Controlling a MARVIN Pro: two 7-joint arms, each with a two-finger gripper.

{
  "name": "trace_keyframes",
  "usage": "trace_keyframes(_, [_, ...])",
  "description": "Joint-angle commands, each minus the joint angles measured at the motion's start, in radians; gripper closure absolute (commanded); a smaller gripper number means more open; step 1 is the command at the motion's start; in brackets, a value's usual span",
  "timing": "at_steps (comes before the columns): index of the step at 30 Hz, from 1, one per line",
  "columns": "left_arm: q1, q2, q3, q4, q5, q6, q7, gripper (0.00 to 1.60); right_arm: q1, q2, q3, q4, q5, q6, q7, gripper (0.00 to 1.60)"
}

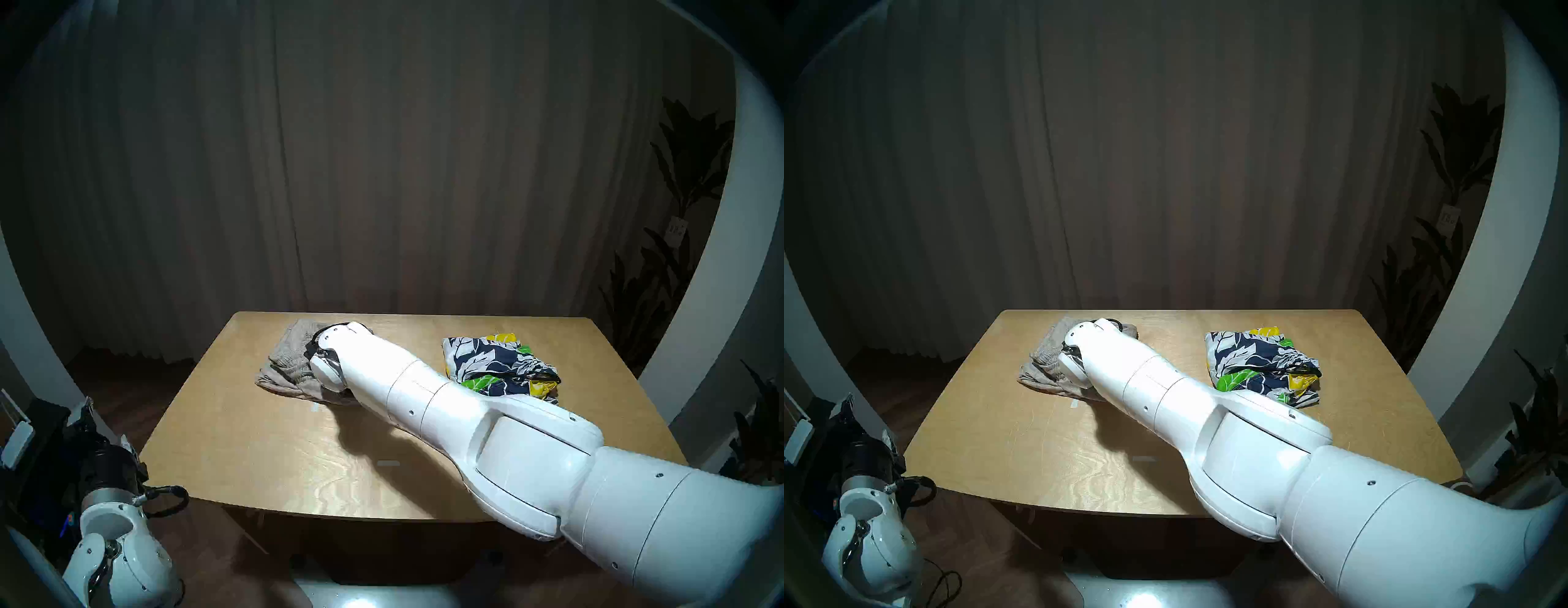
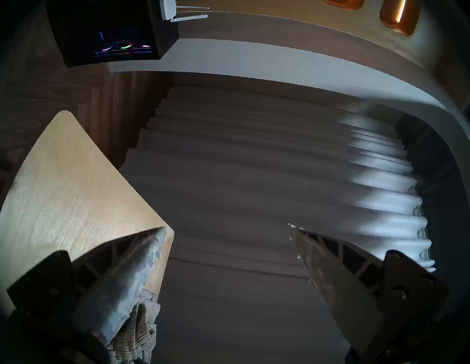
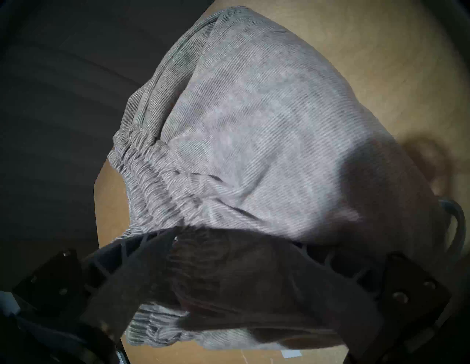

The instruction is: Fold pants twice and stack them

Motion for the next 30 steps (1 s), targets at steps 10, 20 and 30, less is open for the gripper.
trace_keyframes(10, [-0.027, 0.017, 0.019, -0.015, 0.004, 0.01, 0.009, 0.0, -0.052, 0.102, -0.003, -0.068, 0.028, 0.022, -0.075, 0.0])
trace_keyframes(20, [-0.044, 0.027, 0.036, -0.015, 0.004, 0.02, 0.019, 0.0, -0.056, 0.141, -0.004, -0.139, 0.049, 0.037, -0.103, 0.0])
trace_keyframes(30, [-0.058, 0.034, 0.054, -0.015, 0.003, 0.029, 0.03, 0.0, -0.074, 0.189, -0.007, -0.206, 0.072, 0.051, -0.137, 0.0])
